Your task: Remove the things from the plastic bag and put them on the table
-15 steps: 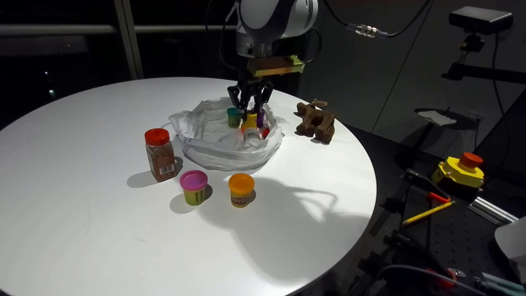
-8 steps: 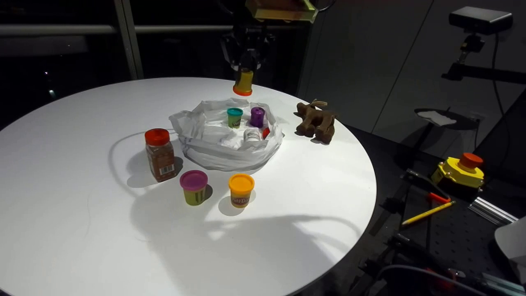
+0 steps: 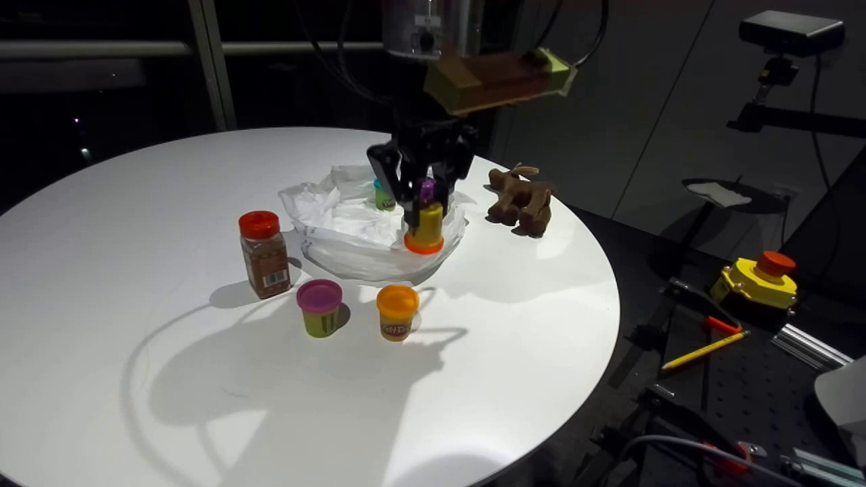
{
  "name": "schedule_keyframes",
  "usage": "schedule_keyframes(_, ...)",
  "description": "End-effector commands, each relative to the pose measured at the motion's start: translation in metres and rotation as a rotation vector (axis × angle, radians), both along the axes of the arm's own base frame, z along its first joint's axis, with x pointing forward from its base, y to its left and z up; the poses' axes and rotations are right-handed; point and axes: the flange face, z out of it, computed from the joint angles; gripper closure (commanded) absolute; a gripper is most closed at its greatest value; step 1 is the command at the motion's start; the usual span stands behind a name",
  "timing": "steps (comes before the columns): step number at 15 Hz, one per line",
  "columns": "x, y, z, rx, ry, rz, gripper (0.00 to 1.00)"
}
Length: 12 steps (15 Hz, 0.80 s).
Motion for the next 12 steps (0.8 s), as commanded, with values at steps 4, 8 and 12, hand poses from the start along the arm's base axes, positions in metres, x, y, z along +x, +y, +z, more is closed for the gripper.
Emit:
schedule_keyframes(4, -0.025, -0.007, -0.071, 0.010, 0.069, -0.049, 0.89)
schedule_keyframes(8, -0.036, -0.010, -0.089, 0.036, 0.106, -0.068, 0.39)
schedule_keyframes(12, -0.032, -0.023, -0.025, 0.026, -0.047, -0.089, 0.16)
